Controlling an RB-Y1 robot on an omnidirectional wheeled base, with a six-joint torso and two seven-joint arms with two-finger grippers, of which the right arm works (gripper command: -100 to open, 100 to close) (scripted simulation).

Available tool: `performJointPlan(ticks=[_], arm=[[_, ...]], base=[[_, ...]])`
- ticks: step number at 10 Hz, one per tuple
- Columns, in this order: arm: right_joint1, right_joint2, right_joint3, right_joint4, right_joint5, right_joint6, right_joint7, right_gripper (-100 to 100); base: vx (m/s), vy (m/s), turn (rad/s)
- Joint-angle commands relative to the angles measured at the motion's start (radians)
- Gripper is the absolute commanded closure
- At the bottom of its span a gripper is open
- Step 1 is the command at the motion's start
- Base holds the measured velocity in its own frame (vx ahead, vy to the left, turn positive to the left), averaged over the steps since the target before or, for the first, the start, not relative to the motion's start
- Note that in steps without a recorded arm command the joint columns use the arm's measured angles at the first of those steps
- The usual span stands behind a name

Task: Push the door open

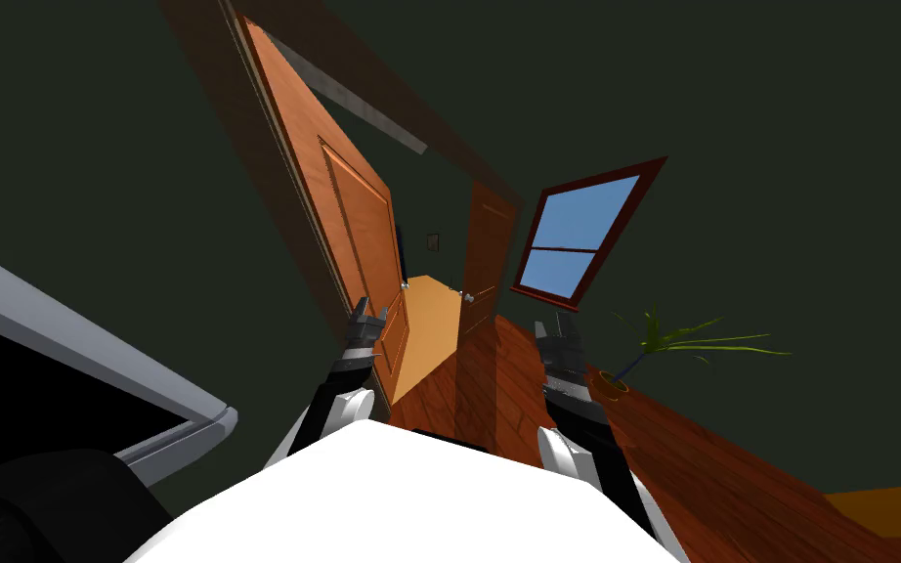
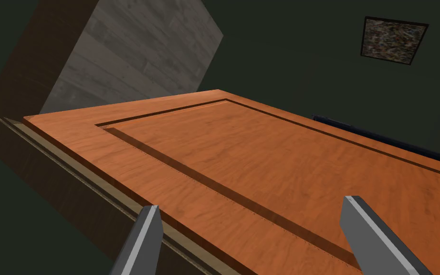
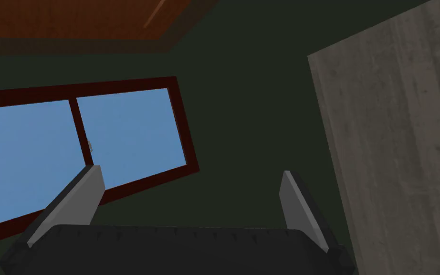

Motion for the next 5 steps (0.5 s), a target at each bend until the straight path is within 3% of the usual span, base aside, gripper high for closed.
performJointPlan(ticks=[1, 5], arm=[[-0.008, -0.013, 0.0, 0.029, 0.012, -0.009, 0.025, -100], [-0.028, -0.036, -0.001, 0.097, 0.039, -0.03, 0.084, -100]], base=[[0.014, 0.041, 0.069], [0.116, -0.061, 0.053]])
